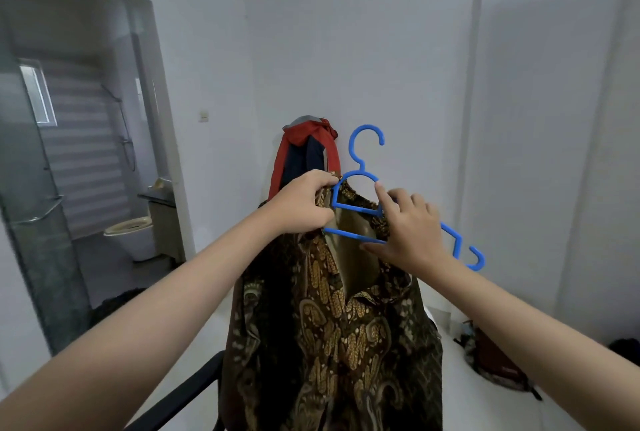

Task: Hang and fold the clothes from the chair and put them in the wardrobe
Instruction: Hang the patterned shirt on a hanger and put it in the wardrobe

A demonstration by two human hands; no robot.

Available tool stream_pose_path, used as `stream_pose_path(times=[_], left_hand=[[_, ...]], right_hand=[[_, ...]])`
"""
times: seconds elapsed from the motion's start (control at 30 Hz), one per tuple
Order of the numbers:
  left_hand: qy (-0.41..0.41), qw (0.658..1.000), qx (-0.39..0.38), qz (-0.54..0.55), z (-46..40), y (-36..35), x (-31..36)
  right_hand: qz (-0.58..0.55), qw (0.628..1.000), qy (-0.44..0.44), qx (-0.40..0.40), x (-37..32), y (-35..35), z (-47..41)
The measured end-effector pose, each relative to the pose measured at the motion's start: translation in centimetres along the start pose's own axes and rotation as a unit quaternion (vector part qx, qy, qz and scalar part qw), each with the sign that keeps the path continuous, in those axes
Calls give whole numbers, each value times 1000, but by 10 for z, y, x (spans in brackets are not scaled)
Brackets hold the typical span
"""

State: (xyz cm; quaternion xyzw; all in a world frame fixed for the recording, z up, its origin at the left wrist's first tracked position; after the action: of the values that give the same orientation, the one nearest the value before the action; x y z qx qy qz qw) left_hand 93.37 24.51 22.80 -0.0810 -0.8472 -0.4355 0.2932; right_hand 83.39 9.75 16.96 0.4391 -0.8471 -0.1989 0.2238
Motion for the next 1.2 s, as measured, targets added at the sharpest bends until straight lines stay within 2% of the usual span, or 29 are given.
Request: stream_pose_path(times=[0.1, 0.23, 0.37, 0.5, 0.63, 0.77, 0.9, 0.97, 1.0, 1.07, 1.13, 1.2], left_hand=[[-3, 1000, -25, 2, 3, 3, 2], [-33, 995, -20, -95, 4, 14, 2], [-105, 994, 0, -18, 3, 20, 10], [-129, 991, 42, 22, -1, 22, 22], [-112, 993, 32, 12, -7, 19, 20], [-93, 993, 39, 67, -10, 20, 20], [-90, 989, 62, 102, -13, 29, 17], [-87, 988, 69, 104, -14, 35, 14], [-87, 988, 69, 105, -14, 37, 13], [-92, 987, 68, 109, -13, 41, 13], [-97, 987, 65, 113, -13, 45, 13], [-102, 985, 63, 121, -13, 48, 15]], right_hand=[[-27, 998, -22, 50, 7, 10, 1], [-57, 993, -31, 101, 16, 17, 5], [-71, 990, -17, 118, 20, 25, 7], [-78, 988, 20, 132, 20, 29, 11], [-87, 987, 35, 128, 22, 31, 15], [-88, 984, 57, 143, 23, 33, 20], [-47, 968, 31, 243, 23, 43, 37], [-84, 954, 56, 283, 19, 43, 55], [-117, 950, 84, 276, 16, 39, 65], [-169, 955, 124, 209, 10, 23, 82], [-180, 970, 132, 96, 4, 1, 95], [-182, 978, 101, -26, -2, -17, 103]])
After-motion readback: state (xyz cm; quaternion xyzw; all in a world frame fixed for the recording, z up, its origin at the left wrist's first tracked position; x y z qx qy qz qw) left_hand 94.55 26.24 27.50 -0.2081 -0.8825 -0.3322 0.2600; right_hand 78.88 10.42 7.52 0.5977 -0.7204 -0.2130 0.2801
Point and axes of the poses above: each hand's wrist, its own z-axis away from the middle knuckle, its own y-axis out of the back of the hand, x = y × z, the point moved 5 cm from there along -z, towards the middle knuckle, and after that the axes turned 9 degrees about z, right-handed, at the moved point
